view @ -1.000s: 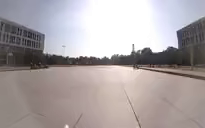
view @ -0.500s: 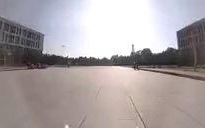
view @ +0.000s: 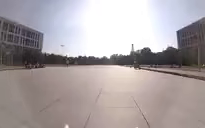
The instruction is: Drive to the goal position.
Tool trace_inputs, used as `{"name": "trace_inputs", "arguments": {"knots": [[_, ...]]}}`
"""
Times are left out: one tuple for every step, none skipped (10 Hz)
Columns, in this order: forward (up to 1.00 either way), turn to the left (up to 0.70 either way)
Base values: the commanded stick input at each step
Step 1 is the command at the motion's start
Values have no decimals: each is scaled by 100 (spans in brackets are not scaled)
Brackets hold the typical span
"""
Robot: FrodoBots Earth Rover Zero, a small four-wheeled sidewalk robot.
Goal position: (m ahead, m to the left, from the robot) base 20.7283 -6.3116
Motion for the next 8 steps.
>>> {"name": "trace_inputs", "arguments": {"knots": [[100,0],[100,0],[100,0],[100,0],[100,0],[100,0],[100,0],[100,0]]}}
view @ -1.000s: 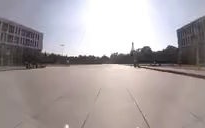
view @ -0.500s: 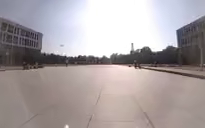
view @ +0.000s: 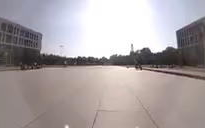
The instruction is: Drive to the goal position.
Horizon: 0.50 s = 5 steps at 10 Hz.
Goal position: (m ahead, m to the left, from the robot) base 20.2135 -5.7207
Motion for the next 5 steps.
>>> {"name": "trace_inputs", "arguments": {"knots": [[100,0],[100,0],[100,0],[100,0],[100,0]]}}
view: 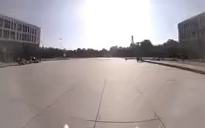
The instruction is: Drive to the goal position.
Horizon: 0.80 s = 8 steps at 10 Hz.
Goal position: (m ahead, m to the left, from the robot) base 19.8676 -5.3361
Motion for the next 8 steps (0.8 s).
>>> {"name": "trace_inputs", "arguments": {"knots": [[100,0],[100,0],[100,0],[100,0],[100,0],[100,0],[100,0],[100,0]]}}
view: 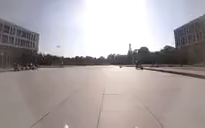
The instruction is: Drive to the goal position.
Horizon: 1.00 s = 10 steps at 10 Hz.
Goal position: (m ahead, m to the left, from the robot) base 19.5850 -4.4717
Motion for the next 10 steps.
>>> {"name": "trace_inputs", "arguments": {"knots": [[100,0],[100,0],[100,0],[100,0],[100,0],[100,0],[100,0],[100,0],[100,-39],[100,0]]}}
